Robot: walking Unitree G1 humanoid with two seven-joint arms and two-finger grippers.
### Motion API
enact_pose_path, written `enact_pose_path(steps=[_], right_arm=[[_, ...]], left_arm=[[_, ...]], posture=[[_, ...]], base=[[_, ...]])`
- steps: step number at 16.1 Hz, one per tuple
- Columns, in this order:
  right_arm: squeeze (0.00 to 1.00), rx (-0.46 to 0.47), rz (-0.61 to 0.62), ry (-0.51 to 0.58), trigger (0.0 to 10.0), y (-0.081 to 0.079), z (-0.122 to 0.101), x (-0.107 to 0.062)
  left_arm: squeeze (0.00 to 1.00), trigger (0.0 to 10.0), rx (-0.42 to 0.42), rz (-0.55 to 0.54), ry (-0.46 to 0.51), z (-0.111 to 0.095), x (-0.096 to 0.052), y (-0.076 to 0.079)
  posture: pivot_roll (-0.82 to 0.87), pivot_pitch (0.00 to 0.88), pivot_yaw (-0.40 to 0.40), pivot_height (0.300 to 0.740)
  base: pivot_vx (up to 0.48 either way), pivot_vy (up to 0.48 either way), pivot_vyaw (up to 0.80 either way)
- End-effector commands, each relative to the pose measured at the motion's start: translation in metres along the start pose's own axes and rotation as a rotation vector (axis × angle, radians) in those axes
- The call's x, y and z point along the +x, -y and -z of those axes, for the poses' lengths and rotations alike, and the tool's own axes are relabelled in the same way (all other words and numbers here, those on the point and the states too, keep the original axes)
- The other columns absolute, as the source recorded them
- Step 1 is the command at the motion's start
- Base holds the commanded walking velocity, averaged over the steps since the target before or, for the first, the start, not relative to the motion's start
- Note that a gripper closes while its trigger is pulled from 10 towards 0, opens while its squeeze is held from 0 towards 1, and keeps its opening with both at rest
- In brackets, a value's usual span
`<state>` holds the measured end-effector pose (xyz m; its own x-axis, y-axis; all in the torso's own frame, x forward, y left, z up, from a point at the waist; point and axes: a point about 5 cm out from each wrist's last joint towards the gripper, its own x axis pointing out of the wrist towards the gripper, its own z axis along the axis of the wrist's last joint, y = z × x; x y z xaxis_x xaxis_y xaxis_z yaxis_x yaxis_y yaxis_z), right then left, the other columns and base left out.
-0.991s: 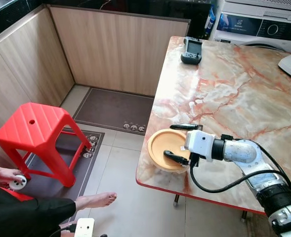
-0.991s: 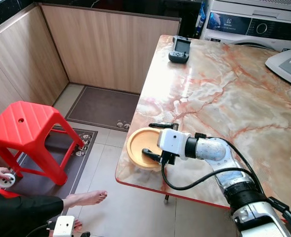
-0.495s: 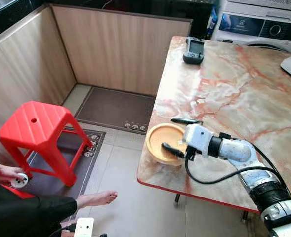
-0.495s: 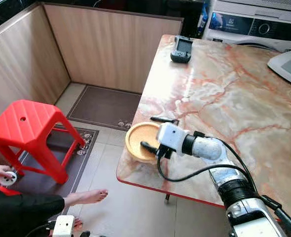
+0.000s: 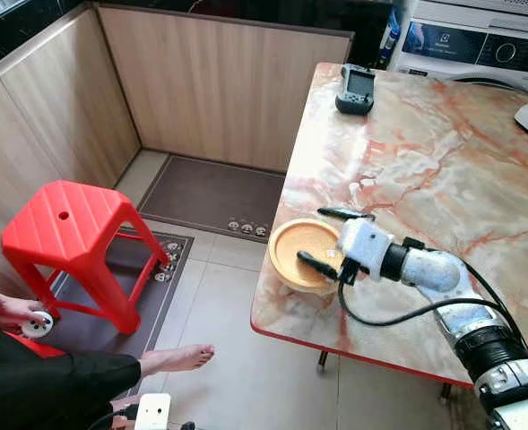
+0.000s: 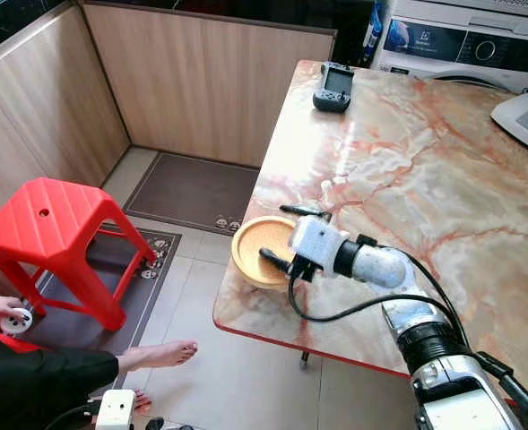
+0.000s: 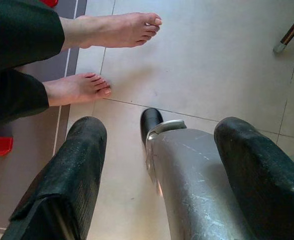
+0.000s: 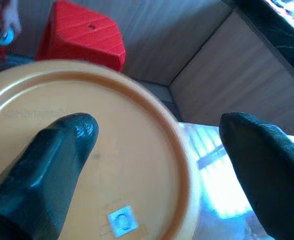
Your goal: Restocking fridge
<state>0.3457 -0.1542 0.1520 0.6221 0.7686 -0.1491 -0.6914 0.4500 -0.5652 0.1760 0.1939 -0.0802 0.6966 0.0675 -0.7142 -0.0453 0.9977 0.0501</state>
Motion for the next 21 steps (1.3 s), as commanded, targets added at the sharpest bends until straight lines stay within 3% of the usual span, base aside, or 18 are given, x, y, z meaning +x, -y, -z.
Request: enact_pose_path(steps=[1,6,10,11,12,13,14,15,18,20,21], right_arm=[[0.0,0.022,0.016,-0.001,10.0,0.004,0.002,-0.005],[0.0,0.109,0.106,0.09,10.0,0.02,-0.006,-0.012],[0.0,0.414,0.386,0.339,10.0,0.047,-0.015,-0.036],[0.0,0.426,0.435,0.342,10.0,0.049,-0.013,-0.041],[0.0,0.481,0.568,0.351,10.0,0.056,-0.005,-0.053],[0.0,0.583,0.835,0.328,10.0,0.062,0.019,-0.081],[0.0,0.618,0.953,0.285,10.0,0.061,0.033,-0.093],[0.0,0.671,1.108,0.17,10.0,0.052,0.058,-0.11],[0.0,0.756,1.346,-0.089,10.0,0.018,0.101,-0.147],[0.0,0.827,1.577,-0.153,10.0,0.002,0.117,-0.179],[0.0,0.829,1.622,-0.163,10.0,0.0,0.119,-0.184]], left_arm=[[0.0,10.0,-0.017,0.004,-0.021,0.007,-0.002,0.002],[0.0,10.0,-0.019,0.006,-0.02,0.007,-0.002,0.002],[0.0,10.0,-0.024,0.005,-0.022,0.009,-0.003,0.001],[0.0,10.0,-0.023,0.006,-0.023,0.009,-0.003,0.0],[0.0,10.0,-0.021,0.007,-0.025,0.009,-0.003,0.0],[0.0,10.0,-0.016,0.006,-0.024,0.01,-0.004,-0.001],[0.0,10.0,-0.016,0.004,-0.019,0.009,-0.004,-0.002],[0.0,10.0,-0.015,0.003,-0.007,0.008,-0.003,-0.003],[0.0,10.0,-0.017,-0.004,0.015,0.006,-0.004,-0.007],[0.0,10.0,-0.017,-0.012,0.017,0.008,-0.006,-0.011],[0.0,10.0,-0.017,-0.014,0.017,0.008,-0.006,-0.012]], posture=[[0.12,0.158,-0.051,0.74],[0.12,0.157,-0.052,0.74],[0.12,0.155,-0.054,0.74],[0.12,0.155,-0.053,0.74],[0.11,0.154,-0.052,0.74],[0.12,0.147,-0.053,0.74],[0.12,0.142,-0.053,0.74],[0.12,0.136,-0.052,0.74],[0.13,0.123,-0.051,0.74],[0.14,0.118,-0.05,0.74],[0.14,0.116,-0.047,0.74]], base=[[0.0,0.0,0.0],[0.0,0.0,0.0],[0.0,0.0,0.0],[0.0,0.0,0.0],[0.0,0.0,0.0],[0.0,0.0,0.0],[0.0,0.0,0.0],[0.0,0.0,0.0],[0.0,0.0,0.0],[0.0,0.0,0.0],[0.0,0.0,0.0]])
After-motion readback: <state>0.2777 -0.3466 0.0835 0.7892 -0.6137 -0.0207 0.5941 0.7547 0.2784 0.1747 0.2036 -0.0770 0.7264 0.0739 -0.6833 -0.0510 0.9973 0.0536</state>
